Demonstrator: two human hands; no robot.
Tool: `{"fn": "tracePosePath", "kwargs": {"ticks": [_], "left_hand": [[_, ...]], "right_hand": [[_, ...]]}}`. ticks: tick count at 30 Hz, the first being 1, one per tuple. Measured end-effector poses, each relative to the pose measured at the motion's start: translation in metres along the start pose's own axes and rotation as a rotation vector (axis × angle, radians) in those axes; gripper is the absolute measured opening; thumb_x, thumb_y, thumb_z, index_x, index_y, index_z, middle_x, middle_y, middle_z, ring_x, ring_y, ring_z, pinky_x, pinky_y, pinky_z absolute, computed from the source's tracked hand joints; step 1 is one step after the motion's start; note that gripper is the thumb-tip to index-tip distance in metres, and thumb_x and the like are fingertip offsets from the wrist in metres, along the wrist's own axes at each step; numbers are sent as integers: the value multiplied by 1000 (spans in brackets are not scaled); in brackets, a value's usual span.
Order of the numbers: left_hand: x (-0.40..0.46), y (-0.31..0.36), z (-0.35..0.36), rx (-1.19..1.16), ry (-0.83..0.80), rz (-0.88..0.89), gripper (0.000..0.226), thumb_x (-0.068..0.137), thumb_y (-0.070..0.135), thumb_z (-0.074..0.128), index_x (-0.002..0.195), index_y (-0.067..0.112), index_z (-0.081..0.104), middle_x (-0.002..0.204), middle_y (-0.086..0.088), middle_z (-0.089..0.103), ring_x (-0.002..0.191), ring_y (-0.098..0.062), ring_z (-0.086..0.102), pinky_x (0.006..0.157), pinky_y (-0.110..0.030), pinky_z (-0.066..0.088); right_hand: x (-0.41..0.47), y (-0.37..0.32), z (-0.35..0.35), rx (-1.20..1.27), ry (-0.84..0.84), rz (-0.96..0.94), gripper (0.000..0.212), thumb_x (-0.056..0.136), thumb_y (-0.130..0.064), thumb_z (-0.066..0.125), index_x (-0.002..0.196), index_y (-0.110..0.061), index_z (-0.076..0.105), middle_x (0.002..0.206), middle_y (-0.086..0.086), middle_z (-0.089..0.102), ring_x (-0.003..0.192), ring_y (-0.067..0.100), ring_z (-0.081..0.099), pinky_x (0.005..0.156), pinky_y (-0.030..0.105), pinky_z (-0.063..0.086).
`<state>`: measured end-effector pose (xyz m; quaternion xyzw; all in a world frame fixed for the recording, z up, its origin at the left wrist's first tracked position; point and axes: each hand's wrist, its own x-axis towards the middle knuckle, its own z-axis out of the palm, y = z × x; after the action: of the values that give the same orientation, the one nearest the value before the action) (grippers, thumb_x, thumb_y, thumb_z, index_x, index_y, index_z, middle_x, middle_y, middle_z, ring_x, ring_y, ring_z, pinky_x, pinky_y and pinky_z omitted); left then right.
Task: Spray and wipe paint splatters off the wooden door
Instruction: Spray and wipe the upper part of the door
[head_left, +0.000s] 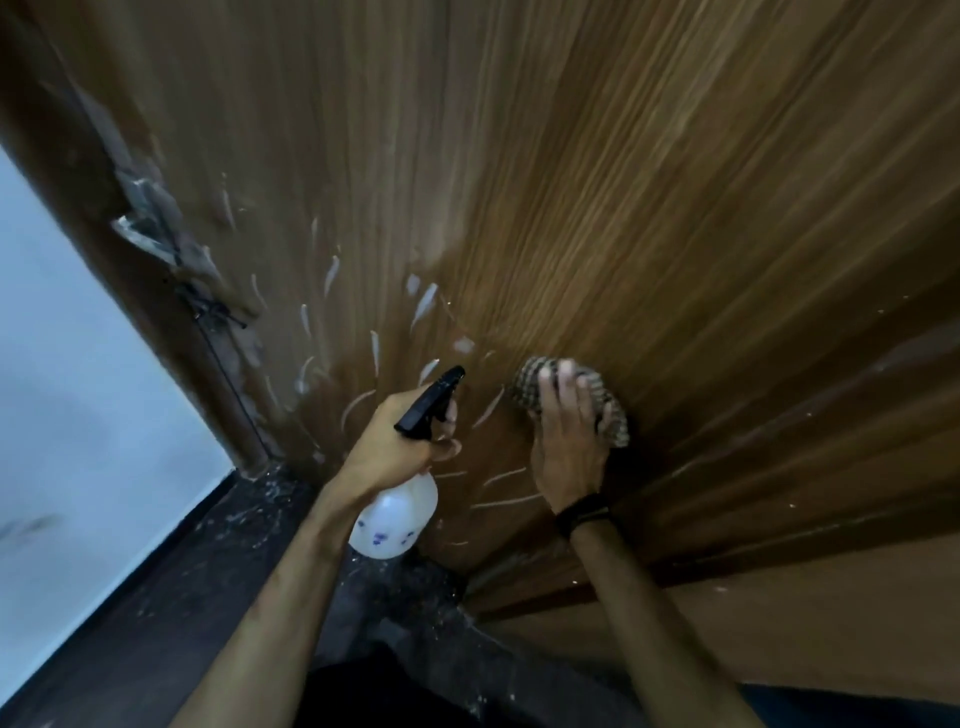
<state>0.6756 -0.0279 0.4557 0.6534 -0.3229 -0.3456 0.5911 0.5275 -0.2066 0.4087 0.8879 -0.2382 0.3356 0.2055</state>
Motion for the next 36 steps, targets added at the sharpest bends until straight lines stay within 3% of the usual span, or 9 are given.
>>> {"fn": "tracePosePath", "kwargs": {"ticks": [3,7,13,17,21,27,29,32,36], "left_hand": [[-11,-11,3,-7,8,-56,23,81,-18,67,87,3,59,70,0,56,59,-9,55,53,-21,47],[-8,-26,-2,5,-13,-107,23,80,-15,71,91,2,63,69,2,57,55,-11,55,49,-27,45],[13,-26,-25,-49,-65,-97,23,81,-19,68,86,3,61,75,-8,60,66,-18,62,57,-26,51],[22,-34,-44,-95,-121,-131,25,82,-22,64,89,2,60,81,-9,59,77,-24,57,73,-37,51],[31,-36,-67,-49,-122,-153,25,80,-11,73,88,9,62,79,-5,61,72,-21,59,58,-23,49],[45,-32,-99,-102,-141,-115,26,80,-12,73,88,12,66,78,-2,64,66,-10,62,53,-24,46],[48,-33,-110,-117,-143,-122,28,80,-10,73,89,15,66,79,0,65,70,-11,63,51,-25,45],[52,-39,-125,-174,-178,-99,26,80,-12,72,89,11,66,80,-4,65,74,-20,64,51,-28,44],[55,-45,-139,-243,-188,-99,25,80,-16,69,87,7,63,79,-9,60,61,-19,55,59,-34,45]], "right_hand": [[57,-11,-13,36,202,68,60,99,-28,51,153,-17,27,156,6,24,148,20,13,120,44,1],[80,-23,-5,-39,296,31,79,97,-29,60,159,-18,11,160,3,18,153,18,4,121,45,3],[30,-44,19,10,-105,-219,100,81,-10,75,158,-19,13,167,-4,0,152,11,6,107,40,40],[75,-56,5,-11,6,-157,81,87,-10,71,155,-17,26,162,2,22,148,18,20,122,40,6],[122,-71,2,-81,201,-143,63,99,-23,57,155,-17,30,161,2,27,149,18,22,122,44,10],[82,-92,23,-69,-167,-362,76,89,1,39,159,-16,14,166,-2,10,146,11,24,89,32,54],[72,-94,21,-52,-258,-340,86,81,2,51,158,-18,19,167,-4,3,148,10,20,97,29,47],[84,-91,10,-98,-224,-213,97,77,-4,69,158,-20,18,165,-3,7,149,12,11,122,36,4],[148,-97,-10,-130,58,-111,79,91,-14,60,157,-18,17,161,6,16,153,14,2,123,43,-4]]}}
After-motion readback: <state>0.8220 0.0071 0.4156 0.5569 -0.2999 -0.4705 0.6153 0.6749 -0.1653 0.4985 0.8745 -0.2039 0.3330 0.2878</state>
